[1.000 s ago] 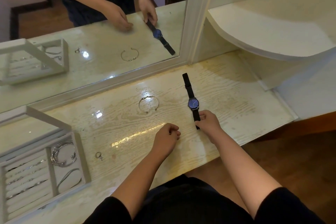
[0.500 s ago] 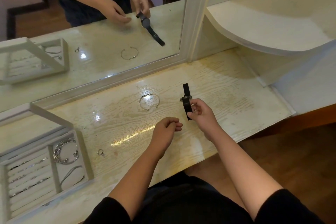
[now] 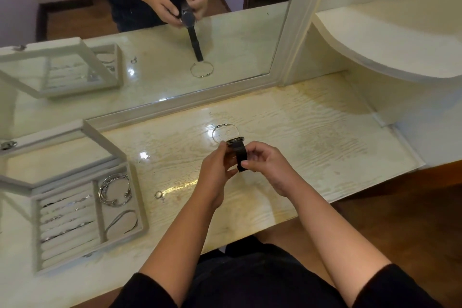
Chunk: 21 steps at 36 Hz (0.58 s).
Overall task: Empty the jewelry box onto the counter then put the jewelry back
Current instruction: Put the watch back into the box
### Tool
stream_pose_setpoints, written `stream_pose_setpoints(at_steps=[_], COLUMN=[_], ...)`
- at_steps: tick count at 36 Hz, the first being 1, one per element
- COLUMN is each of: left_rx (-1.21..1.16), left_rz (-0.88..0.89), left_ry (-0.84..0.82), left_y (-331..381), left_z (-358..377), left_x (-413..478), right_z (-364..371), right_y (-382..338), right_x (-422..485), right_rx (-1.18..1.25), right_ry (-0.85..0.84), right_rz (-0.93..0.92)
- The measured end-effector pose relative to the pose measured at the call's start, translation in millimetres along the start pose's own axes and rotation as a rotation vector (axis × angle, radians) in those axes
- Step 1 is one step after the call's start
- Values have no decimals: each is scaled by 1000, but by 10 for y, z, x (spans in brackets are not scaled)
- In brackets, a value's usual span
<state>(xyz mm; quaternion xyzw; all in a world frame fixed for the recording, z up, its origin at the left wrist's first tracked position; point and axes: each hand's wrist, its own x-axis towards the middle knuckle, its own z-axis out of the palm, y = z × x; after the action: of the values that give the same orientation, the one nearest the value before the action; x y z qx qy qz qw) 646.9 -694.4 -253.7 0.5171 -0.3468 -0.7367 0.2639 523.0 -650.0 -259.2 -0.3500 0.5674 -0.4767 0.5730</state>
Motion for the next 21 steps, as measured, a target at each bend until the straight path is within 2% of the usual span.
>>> stream_pose_setpoints(at_steps=[12,21], left_rx=[-220,-166], left_rz=[67,91], left_ry=[53,63], left_y=[143,260], left_z=[-548,-978], left_x=[-130,-273], right_z=[460,830], right_y=[4,94], right_x=[97,203], right_rx=[-159,-310], right_ry=[-207,-256], right_rz=[139,198])
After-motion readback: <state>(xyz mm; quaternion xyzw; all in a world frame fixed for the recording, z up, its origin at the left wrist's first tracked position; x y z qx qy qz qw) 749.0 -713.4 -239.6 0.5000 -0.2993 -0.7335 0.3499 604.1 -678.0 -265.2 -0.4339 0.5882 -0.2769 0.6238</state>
